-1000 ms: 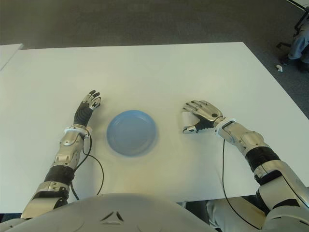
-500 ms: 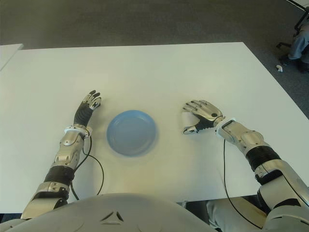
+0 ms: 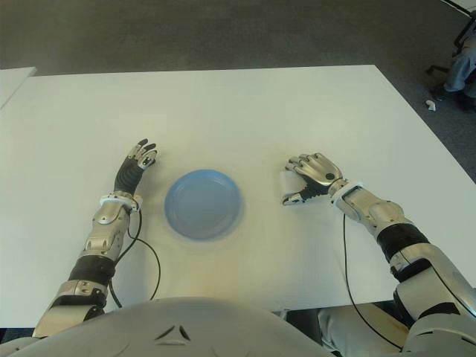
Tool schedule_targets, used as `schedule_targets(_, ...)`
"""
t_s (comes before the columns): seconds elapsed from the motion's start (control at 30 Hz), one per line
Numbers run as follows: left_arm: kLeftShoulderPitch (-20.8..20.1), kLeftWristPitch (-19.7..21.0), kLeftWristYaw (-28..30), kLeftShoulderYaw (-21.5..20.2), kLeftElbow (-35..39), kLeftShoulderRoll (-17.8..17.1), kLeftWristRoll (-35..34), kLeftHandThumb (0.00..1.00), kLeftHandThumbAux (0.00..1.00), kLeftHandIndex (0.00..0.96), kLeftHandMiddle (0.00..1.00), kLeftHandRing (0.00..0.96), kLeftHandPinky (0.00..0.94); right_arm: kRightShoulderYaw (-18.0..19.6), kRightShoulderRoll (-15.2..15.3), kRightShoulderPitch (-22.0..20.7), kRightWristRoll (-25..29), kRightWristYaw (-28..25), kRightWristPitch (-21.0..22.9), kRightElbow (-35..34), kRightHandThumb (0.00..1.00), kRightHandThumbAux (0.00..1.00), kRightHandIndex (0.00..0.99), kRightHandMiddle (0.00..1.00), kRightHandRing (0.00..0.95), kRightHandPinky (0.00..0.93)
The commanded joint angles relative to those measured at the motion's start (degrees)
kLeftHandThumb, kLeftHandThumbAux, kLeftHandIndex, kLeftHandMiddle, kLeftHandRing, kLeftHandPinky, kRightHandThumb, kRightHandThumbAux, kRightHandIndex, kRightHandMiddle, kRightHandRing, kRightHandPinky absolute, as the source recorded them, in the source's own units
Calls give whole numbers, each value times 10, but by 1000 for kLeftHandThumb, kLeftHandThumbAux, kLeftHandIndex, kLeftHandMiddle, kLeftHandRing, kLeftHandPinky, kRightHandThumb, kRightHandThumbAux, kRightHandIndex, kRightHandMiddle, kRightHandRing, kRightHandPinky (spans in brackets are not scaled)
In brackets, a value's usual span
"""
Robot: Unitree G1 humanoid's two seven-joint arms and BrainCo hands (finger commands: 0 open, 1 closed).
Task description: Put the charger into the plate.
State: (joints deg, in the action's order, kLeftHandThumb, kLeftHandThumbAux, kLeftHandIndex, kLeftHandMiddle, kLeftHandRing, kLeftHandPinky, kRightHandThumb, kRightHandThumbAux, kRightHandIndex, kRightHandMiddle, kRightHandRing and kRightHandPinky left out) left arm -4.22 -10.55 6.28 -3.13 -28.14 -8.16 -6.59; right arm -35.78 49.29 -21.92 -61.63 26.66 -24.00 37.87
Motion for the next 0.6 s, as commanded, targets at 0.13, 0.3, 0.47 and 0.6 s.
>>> schedule_targets(0.13,44,47,0,19,-49,19,22,0,477,83,160,149,161,-17,7,21,-35,-4,18,-10,733,698,441,786,792,839)
schedule_targets(0.3,43,40,1,17,-56,20,23,0,483,81,163,150,159,-11,14,29,-27,-27,19,-35,739,704,442,819,823,857)
schedule_targets(0.47,41,35,2,16,-60,21,23,0,496,84,171,156,167,-3,19,35,-23,-44,21,-52,741,706,442,836,838,856)
schedule_targets(0.6,41,35,1,15,-61,23,23,0,502,86,175,160,168,4,22,38,-22,-52,21,-62,741,707,441,842,844,857)
